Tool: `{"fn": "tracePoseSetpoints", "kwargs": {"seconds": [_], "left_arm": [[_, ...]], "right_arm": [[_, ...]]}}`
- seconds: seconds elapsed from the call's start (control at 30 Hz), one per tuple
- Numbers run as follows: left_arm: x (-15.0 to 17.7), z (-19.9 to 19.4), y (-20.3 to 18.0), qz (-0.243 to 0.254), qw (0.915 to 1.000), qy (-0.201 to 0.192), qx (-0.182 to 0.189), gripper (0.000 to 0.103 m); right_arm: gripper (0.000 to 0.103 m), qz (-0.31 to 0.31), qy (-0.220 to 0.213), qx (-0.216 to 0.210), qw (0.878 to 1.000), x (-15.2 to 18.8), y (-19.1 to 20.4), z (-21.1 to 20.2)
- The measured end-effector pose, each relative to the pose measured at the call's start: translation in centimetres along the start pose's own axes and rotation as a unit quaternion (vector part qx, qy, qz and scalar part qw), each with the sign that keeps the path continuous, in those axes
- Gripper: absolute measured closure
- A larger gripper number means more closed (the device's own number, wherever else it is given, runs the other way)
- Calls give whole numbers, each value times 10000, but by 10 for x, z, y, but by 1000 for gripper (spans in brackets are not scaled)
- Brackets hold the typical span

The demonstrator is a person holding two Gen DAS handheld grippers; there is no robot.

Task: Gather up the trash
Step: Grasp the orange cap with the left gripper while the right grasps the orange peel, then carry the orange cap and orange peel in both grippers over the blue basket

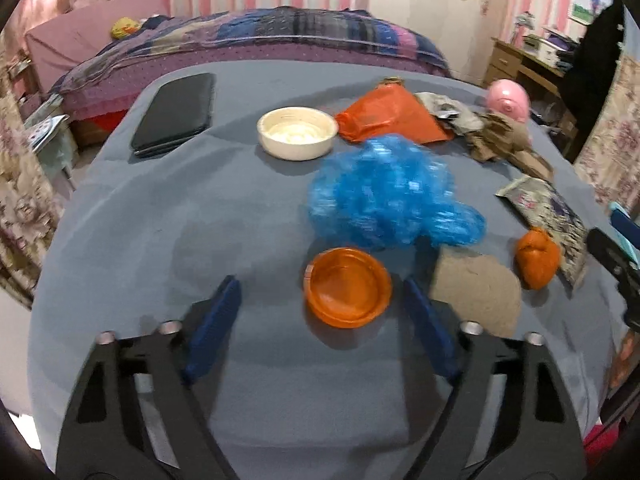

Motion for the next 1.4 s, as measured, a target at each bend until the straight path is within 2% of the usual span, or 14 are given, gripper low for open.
{"fn": "tracePoseSetpoints", "kwargs": {"seconds": [0.1, 0.17, 0.27, 0.43, 0.47, 0.53, 0.63, 0.77, 0.93, 1.0, 1.13, 1.4], "left_arm": [[1, -1, -6, 133, 9999, -49, 20, 59], [1, -3, -7, 147, 9998, -75, 95, 64], [4, -8, -5, 73, 9998, -113, 141, 64], [12, -23, 6, -4, 9992, -325, -213, 64], [13, -25, 9, -6, 9989, -368, -278, 64], [15, -32, 15, -7, 9980, -472, -427, 64], [16, -40, 25, -31, 9963, -586, -635, 64], [17, -47, 36, -122, 9954, -666, -683, 64], [18, -49, 40, -130, 9948, -725, -701, 64], [18, -48, 40, -108, 9949, -713, -704, 64], [19, -47, 39, -98, 9948, -712, -724, 64], [15, -60, 36, -128, 9931, -838, -815, 64]], "right_arm": [[4, -64, 31, -33, 10000, 1, 8, 0], [4, -181, 48, -40, 9998, 1, 16, -1], [4, -328, 101, -34, 9994, 4, 25, 1], [5, -473, 254, 11, 9986, 8, 37, 6], [7, -498, 284, 12, 9984, 9, 39, 8], [16, -592, 354, -11, 9976, 10, 44, 10], [21, -631, 391, -124, 9972, 11, 50, 10], [27, -702, 419, -388, 9959, 8, 65, 11], [59, -799, 808, -524, 9921, 16, 75, 28], [64, -793, 849, -622, 9913, 17, 77, 28], [73, -779, 773, -658, 9918, 16, 77, 26], [74, -533, 223, -603, 9965, 1, 58, 1]]}}
Point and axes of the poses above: each gripper's, at about its wrist camera, not at the fingertips, and z roughly the way its jaws point, y to its left, x to its underside, the point moved 5 cm from there along z, roughly the way its jaws point, and after that the axes turned 1 degree about z, right-handed, at the moved point
